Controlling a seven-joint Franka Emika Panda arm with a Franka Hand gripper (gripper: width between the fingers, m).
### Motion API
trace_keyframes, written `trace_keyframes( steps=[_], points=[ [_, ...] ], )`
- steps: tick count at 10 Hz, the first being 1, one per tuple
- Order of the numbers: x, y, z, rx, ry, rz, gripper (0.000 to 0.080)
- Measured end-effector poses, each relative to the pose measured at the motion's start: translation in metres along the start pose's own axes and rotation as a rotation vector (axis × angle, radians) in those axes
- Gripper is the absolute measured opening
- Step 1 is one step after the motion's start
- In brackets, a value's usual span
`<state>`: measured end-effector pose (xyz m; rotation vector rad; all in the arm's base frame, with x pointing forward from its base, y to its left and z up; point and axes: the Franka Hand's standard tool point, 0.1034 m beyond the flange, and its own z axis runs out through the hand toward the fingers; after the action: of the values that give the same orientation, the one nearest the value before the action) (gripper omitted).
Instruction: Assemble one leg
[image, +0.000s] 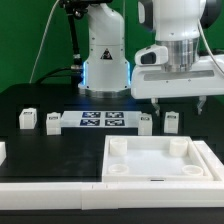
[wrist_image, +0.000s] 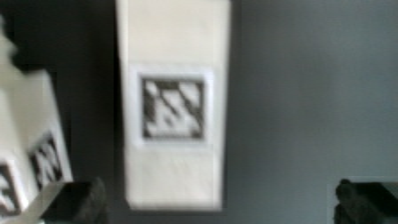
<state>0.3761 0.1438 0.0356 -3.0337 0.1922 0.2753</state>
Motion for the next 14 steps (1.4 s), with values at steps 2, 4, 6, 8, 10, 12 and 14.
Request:
trace_keyframes(
  steps=[2,4,6,8,10,12,14],
  points=[
    [0.000,0.004,-0.003,-0.015,-0.195,0.021,0.0649],
    [0.000,0.011,0.003,-0.025,-0.358,0.041,0.0649],
    [-0.005,0.014,0.003,-0.033,-0.572,0.052,0.0649],
    [0.002,0.003,0.005,-0.037,-0.636,0.054,0.0649],
    [-0.001,-0.003,0.003,-0.037,-0.635,0.039,0.0649],
    [0.001,0.000,0.010,-0.020,-0.611,0.004,0.0649],
    [-0.002,0.006,0.021,-0.017,-0.601,-0.003,0.0649]
  ],
)
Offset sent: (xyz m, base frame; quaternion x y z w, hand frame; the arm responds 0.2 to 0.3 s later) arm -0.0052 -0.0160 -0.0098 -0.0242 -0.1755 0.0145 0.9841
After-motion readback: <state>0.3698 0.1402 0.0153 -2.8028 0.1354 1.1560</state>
